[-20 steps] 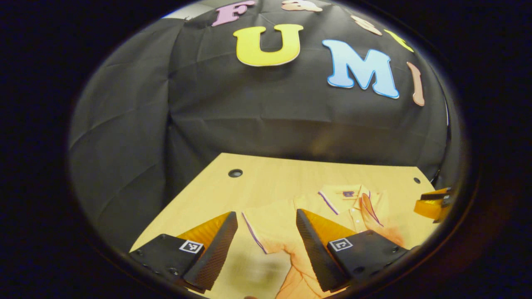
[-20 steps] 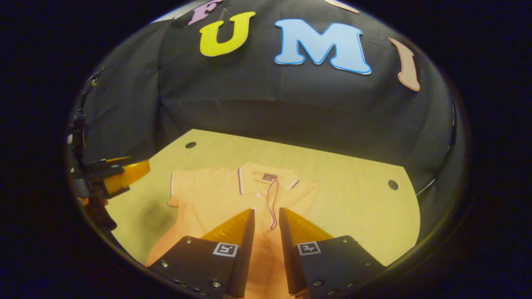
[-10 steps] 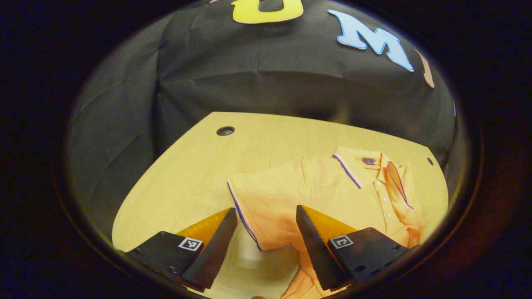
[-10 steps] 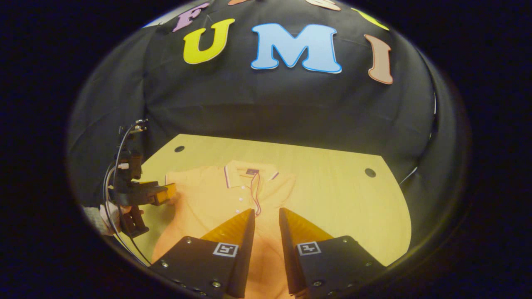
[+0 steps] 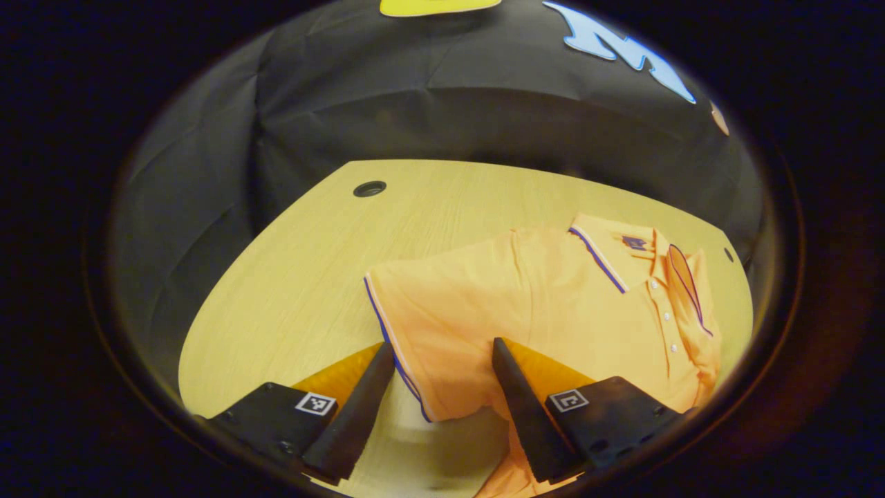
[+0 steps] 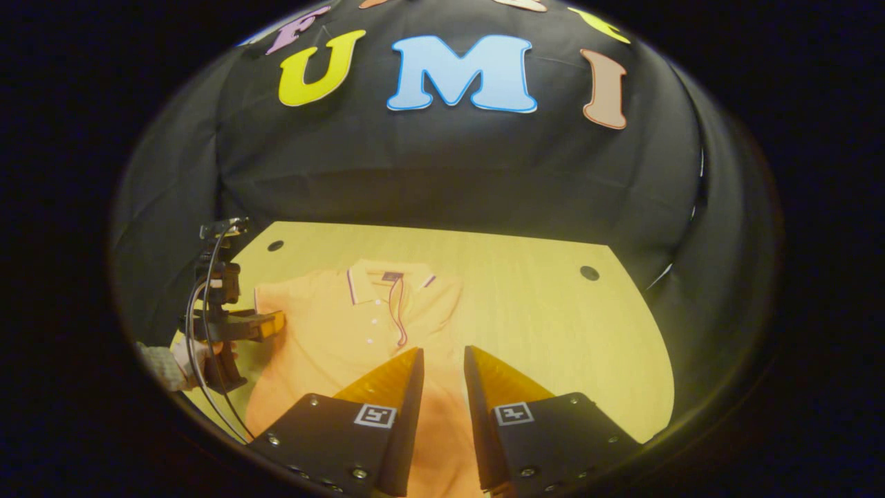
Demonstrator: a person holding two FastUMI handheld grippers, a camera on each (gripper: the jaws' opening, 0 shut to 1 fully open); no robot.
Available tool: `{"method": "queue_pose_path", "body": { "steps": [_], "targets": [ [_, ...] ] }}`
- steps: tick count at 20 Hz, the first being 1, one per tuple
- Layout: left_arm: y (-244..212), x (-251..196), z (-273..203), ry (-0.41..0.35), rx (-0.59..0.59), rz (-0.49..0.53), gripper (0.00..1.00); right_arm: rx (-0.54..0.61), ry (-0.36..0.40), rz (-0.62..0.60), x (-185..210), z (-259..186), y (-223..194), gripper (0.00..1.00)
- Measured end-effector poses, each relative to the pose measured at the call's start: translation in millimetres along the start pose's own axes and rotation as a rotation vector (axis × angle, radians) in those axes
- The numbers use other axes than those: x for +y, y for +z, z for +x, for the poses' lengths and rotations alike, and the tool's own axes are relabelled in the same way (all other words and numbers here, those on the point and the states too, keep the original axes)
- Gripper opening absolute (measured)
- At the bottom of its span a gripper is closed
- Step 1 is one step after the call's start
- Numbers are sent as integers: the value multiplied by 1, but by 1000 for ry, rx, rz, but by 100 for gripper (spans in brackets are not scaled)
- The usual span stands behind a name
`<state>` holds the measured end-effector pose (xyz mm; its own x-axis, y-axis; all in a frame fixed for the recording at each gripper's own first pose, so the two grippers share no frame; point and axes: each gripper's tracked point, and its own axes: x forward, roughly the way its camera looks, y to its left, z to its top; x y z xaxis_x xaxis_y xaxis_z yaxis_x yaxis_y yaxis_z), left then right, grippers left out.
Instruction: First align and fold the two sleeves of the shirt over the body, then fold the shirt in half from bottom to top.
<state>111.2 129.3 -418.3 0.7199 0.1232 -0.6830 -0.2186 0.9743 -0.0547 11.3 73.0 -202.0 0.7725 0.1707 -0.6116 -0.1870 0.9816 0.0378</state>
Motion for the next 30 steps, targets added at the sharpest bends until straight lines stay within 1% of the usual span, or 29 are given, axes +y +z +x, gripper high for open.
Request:
{"method": "queue_pose_path", "body": {
  "steps": [1, 2, 3, 4, 6, 7, 8, 9, 10, 14, 16, 19, 20, 21, 25, 28, 30],
  "targets": [
    [0, -2, 1, -3, -4, 0, 88, 3, 0, 1, 0, 0, -1, 37],
    [2, -6, 1, -8, -8, 2, 81, 6, 1, 0, 0, -1, -2, 37],
    [2, -8, 2, -14, -11, 4, 69, 11, 3, 0, 1, -1, -3, 37],
    [4, -11, 4, -15, -15, 2, 51, 15, 4, 0, 2, 0, -4, 37],
    [5, -10, 4, -10, -21, -1, 30, 21, 4, -1, 2, 0, -5, 37],
    [3, -10, 3, -9, -18, -9, 30, 24, 3, -2, 1, 1, -6, 37],
    [4, -9, 2, -3, -20, 0, 15, 25, 2, -1, 0, 1, -6, 37],
    [4, -9, 3, -2, -11, 6, 16, 28, 1, 0, 0, 1, -7, 37],
    [4, -11, 1, 6, -6, 22, 9, 31, 0, 2, -1, 1, -7, 37],
    [10, -14, -3, 50, -8, 80, 9, 36, -7, 16, -8, 0, -7, 37],
    [23, -21, -9, 55, -47, 113, 9, 39, -12, 26, -10, -2, -10, 37],
    [43, -37, -19, 44, -99, 198, 9, 45, -18, 49, -15, -4, -13, 37],
    [50, -44, -22, 37, -119, 225, 9, 47, -20, 58, -16, -5, -15, 35],
    [57, -52, -26, 28, -140, 251, 9, 50, -23, 66, -18, -5, -18, 37],
    [74, -93, -42, -20, -220, 389, 9, 54, -34, 87, -25, -9, -22, 37],
    [72, -130, -56, -80, -260, 505, 9, 54, -45, 106, -31, -11, -26, 37],
    [60, -151, -54, -111, -259, 549, 9, 57, -53, 118, -35, -13, -31, 37]
  ]
}}
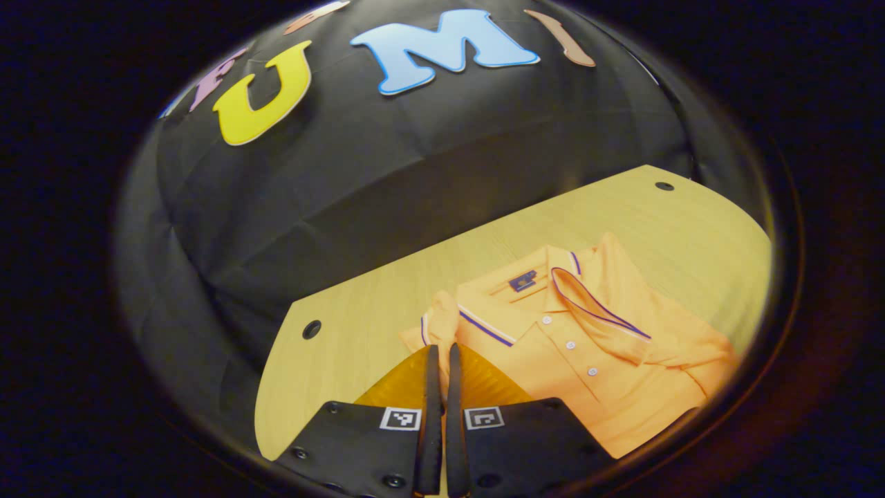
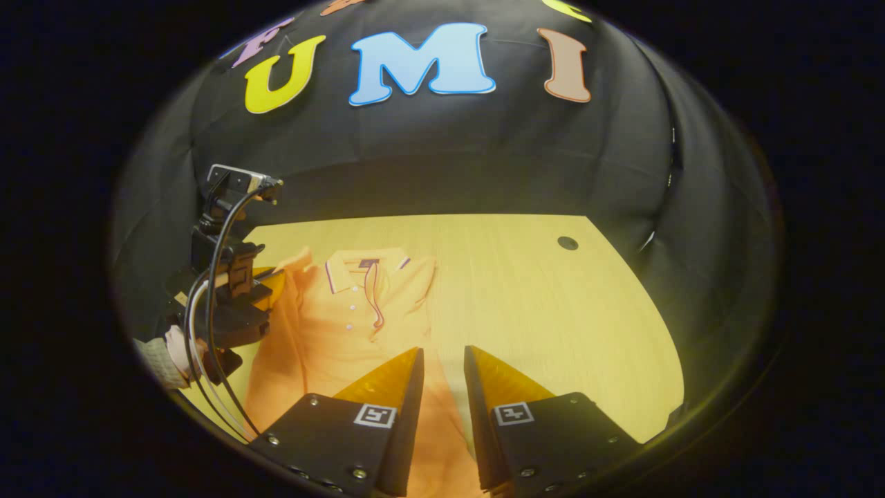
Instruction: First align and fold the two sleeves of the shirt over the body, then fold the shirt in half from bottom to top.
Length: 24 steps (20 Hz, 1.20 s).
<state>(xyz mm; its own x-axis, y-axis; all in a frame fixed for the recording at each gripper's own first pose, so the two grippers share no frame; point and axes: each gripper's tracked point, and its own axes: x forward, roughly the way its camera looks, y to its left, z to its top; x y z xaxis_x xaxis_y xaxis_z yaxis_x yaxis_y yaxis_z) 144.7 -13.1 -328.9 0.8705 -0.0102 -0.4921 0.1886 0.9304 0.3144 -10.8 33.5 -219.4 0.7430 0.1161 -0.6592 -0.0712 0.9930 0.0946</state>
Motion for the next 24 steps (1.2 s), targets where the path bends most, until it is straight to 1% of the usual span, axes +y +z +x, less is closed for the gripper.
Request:
{"method": "queue_pose_path", "body": {
  "steps": [1, 2, 5, 7, 8, 9, 10, 11, 12, 13, 14, 15, 18, 19, 20, 21, 22, 23, 24],
  "targets": [
    [0, -10, 1, -17, 3, 6, 9, 1, -4, 4, -4, -1, -1, 35],
    [-1, -18, 2, -30, 10, 10, 9, 1, -10, 7, -6, -2, -3, 37],
    [2, -34, 3, -64, 25, 8, 9, 0, -21, 16, -17, -8, -5, 37],
    [4, -45, 2, -100, 28, -8, 13, 3, -29, 24, -18, -8, -4, 37],
    [4, -51, 1, -119, 34, -20, 21, 3, -31, 30, -19, -8, -3, 37],
    [4, -54, 0, -129, 35, -28, 23, 4, -32, 36, -24, -8, -5, 37],
    [6, -56, -2, -138, 32, -35, 40, 5, -32, 41, -27, -10, -8, 37],
    [9, -58, -4, -147, 33, -46, 48, 7, -30, 44, -28, -11, -10, 37],
    [10, -60, -8, -150, 33, -58, 48, 9, -28, 45, -28, -12, -10, 37],
    [11, -63, -13, -166, 35, -77, 52, 9, -26, 43, -29, -11, -11, 35],
    [10, -64, -16, -176, 41, -91, 64, 11, -22, 40, -28, -11, -11, 37],
    [7, -65, -22, -182, 49, -105, 77, 11, -17, 37, -28, -11, -13, 37],
    [-2, -57, -44, -193, 72, -160, 78, 26, 8, 26, -26, -14, -22, 37],
    [-7, -53, -51, -194, 78, -176, 78, 37, 21, 22, -24, -13, -27, 35],
    [-13, -48, -60, -190, 88, -185, 78, 49, 32, 19, -23, -13, -31, 35],
    [-20, -43, -68, -185, 93, -190, 75, 63, 43, 15, -22, -14, -38, 37],
    [-27, -36, -77, -178, 101, -192, 75, 76, 53, 11, -20, -14, -44, 35],
    [-36, -33, -86, -177, 113, -197, 84, 94, 62, 8, -19, -14, -51, 37],
    [-45, -30, -95, -179, 128, -208, 83, 116, 70, 4, -18, -15, -58, 37]
  ]
}}
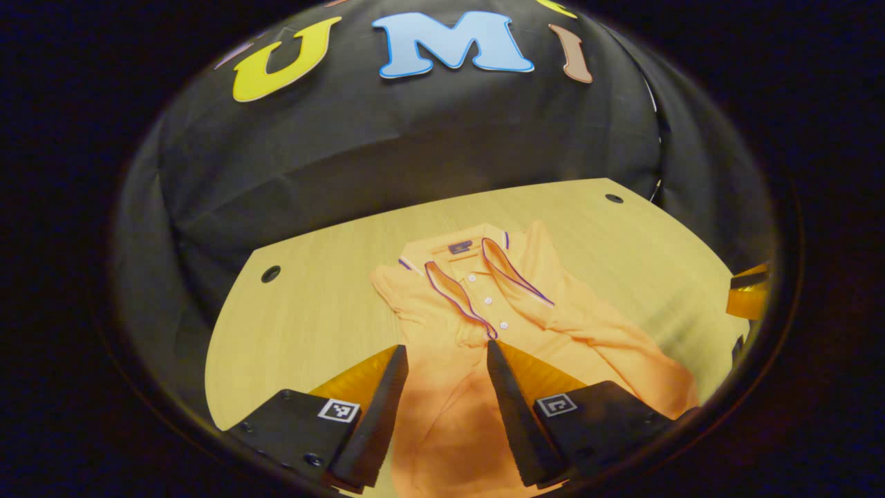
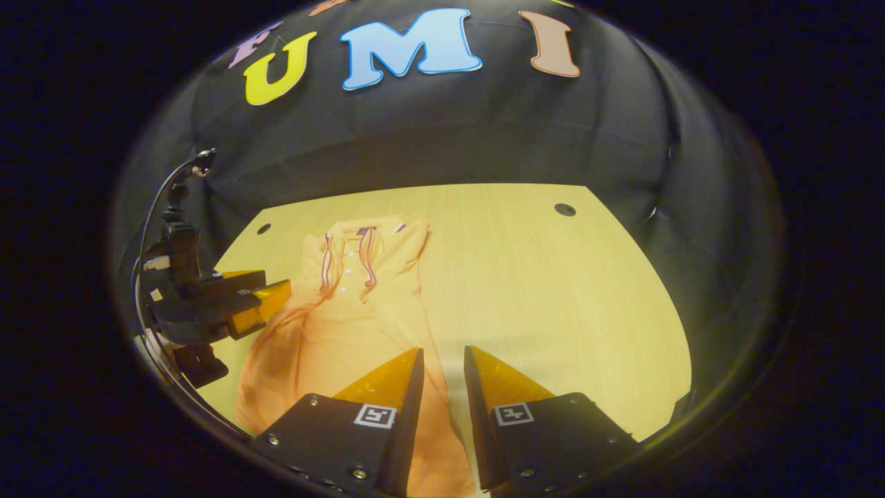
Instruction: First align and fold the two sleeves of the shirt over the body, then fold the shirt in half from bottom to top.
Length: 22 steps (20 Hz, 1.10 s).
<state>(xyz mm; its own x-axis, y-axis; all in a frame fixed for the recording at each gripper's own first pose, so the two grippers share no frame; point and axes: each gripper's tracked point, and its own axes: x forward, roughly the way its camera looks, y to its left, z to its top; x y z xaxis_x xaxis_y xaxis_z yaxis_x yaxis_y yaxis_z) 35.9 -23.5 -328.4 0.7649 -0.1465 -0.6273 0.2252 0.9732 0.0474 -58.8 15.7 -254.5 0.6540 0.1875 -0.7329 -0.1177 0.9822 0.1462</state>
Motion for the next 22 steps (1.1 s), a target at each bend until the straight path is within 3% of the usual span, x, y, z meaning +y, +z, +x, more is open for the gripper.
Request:
{"method": "queue_pose_path", "body": {
  "steps": [6, 7, 9, 10, 13, 19, 20, 22],
  "targets": [
    [-66, 10, -52, 20, 109, -107, 89, 132, 56, -7, 13, -1, -44, 38],
    [-77, 11, -60, 22, 130, -122, 90, 151, 59, -11, 13, -1, -51, 53],
    [-97, 12, -75, 32, 168, -133, 99, 188, 63, -17, 15, -3, -62, 63],
    [-106, 15, -82, 45, 184, -136, 99, 216, 76, -14, 18, -4, -71, 56],
    [-132, 15, -105, 62, 244, -165, 99, 306, 73, -28, 17, -4, -96, 64],
    [-186, 1, -138, 31, 392, -204, 100, 480, 63, -76, 13, -21, -147, 64],
    [-194, -1, -145, 32, 418, -202, 96, 503, 61, -82, 13, -22, -154, 63],
    [-207, -5, -156, 25, 462, -209, 100, 543, 56, -95, 12, -26, -166, 64]
  ]
}}
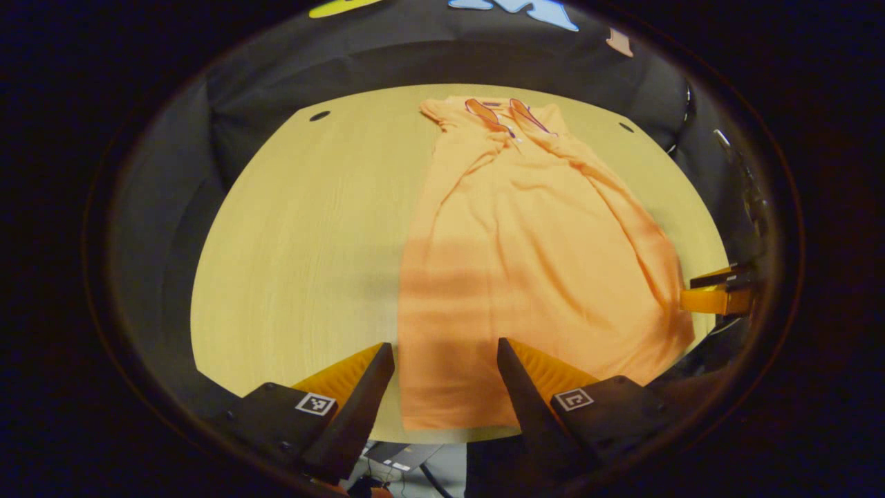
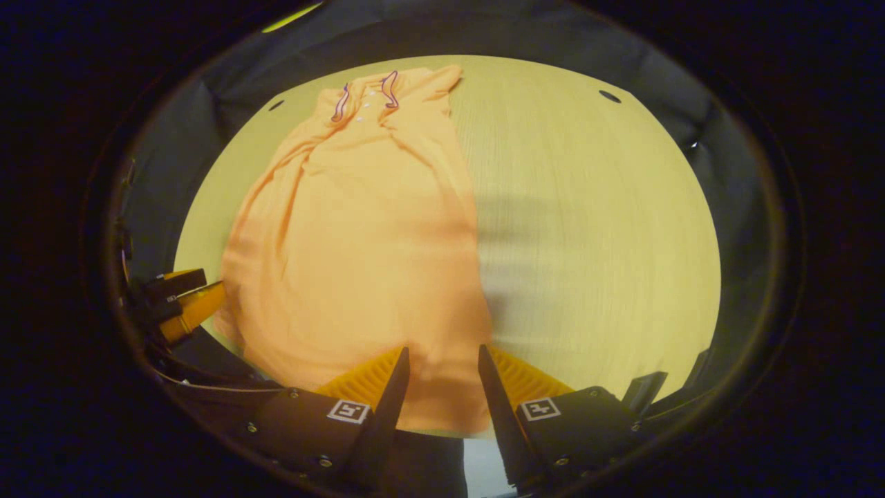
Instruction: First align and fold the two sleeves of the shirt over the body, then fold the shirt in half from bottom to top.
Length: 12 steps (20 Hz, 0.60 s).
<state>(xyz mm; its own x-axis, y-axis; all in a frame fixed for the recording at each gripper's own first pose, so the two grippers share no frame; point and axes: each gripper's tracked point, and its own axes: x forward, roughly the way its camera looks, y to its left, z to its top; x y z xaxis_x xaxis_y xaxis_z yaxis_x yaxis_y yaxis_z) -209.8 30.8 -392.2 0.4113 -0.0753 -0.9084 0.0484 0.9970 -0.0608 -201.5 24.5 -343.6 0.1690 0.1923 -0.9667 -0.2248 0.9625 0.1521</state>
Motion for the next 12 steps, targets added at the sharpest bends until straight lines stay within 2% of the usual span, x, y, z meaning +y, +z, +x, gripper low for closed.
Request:
{"method": "queue_pose_path", "body": {
  "steps": [5, 12],
  "targets": [
    [-33, 7, -1, 23, 104, 12, 98, 75, -30, -34, -3, 6, -15, 64],
    [-43, 12, 7, 49, 179, 29, 97, 167, -60, -69, -3, 16, -32, 64]
  ]
}}
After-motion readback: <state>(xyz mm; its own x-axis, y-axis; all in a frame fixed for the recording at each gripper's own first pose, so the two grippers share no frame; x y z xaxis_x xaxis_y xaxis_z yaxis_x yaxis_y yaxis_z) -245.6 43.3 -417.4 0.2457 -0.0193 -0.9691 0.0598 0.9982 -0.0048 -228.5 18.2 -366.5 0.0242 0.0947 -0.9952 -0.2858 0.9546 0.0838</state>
